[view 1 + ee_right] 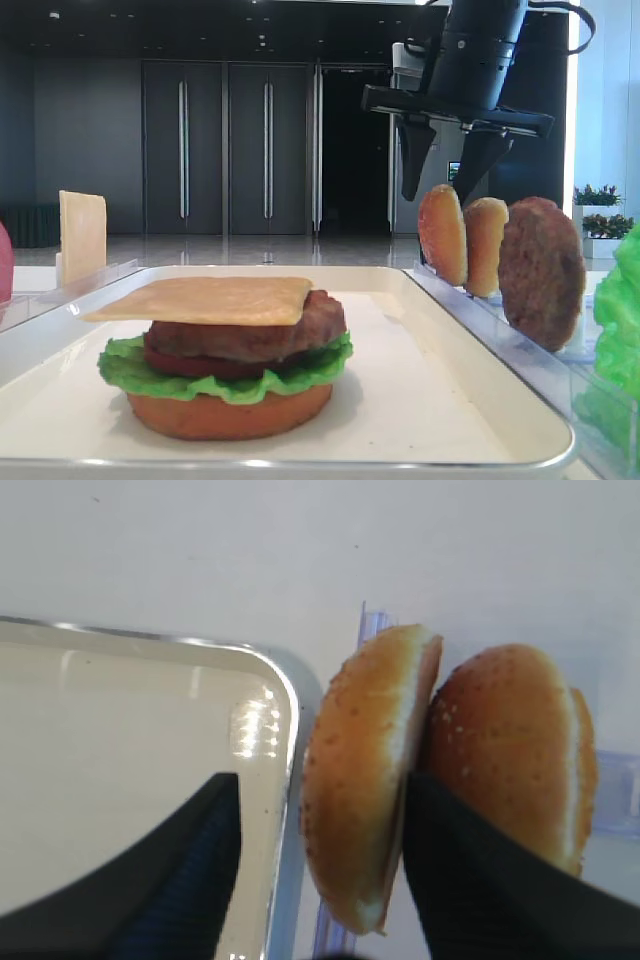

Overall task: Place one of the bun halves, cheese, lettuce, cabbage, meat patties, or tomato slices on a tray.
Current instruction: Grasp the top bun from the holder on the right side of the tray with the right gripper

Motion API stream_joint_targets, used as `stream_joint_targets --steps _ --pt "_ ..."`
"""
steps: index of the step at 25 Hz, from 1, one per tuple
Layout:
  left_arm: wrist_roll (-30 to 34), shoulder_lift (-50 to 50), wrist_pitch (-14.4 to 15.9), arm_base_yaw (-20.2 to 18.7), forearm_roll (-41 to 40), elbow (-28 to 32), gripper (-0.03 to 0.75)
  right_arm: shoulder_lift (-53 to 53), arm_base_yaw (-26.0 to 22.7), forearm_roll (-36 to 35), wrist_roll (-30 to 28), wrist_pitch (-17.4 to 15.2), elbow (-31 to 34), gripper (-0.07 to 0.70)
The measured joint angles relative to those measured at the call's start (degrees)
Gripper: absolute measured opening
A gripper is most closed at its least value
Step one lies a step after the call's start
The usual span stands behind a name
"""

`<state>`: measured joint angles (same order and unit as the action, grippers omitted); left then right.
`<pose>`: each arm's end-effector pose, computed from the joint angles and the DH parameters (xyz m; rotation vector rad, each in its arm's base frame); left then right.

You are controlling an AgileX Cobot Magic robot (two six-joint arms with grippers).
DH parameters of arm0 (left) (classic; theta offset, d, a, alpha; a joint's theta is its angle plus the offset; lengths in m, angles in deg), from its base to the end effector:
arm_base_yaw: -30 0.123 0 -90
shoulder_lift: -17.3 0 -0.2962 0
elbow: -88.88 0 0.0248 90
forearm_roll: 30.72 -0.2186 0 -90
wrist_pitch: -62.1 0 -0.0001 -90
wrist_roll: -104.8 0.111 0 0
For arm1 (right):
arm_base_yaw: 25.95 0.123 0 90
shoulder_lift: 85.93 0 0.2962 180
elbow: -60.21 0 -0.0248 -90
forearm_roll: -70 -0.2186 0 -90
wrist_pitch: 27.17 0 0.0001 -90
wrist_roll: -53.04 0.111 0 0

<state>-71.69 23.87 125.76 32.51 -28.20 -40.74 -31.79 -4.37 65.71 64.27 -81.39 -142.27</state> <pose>-0.0289 -0.0056 0.2404 0.0215 2.1041 0.0099 0.4013 0.1660 0.2342 -0.2064 2.7679 0.2476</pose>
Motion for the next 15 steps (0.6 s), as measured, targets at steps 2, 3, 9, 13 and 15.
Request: stream_joint_targets --steps 2,3,9,13,15 --pt "0.0 0.0 0.0 0.0 0.0 0.0 0.575 -0.62 0.0 0.1 0.0 0.0 0.0 0.382" --pt "0.05 0.0 0.0 0.0 0.0 0.0 0.575 -0.9 0.0 0.18 0.0 0.0 0.0 0.382" --pt "0.05 0.0 0.0 0.0 0.0 0.0 0.575 -1.22 0.0 1.01 0.05 0.16 0.0 0.319" --pt "0.05 0.0 0.0 0.0 0.0 0.0 0.575 -1.22 0.09 1.87 0.05 0.36 0.0 0.237" --pt "0.05 0.0 0.0 0.0 0.0 0.0 0.575 -1.22 0.08 1.98 0.05 0.36 0.0 0.237"
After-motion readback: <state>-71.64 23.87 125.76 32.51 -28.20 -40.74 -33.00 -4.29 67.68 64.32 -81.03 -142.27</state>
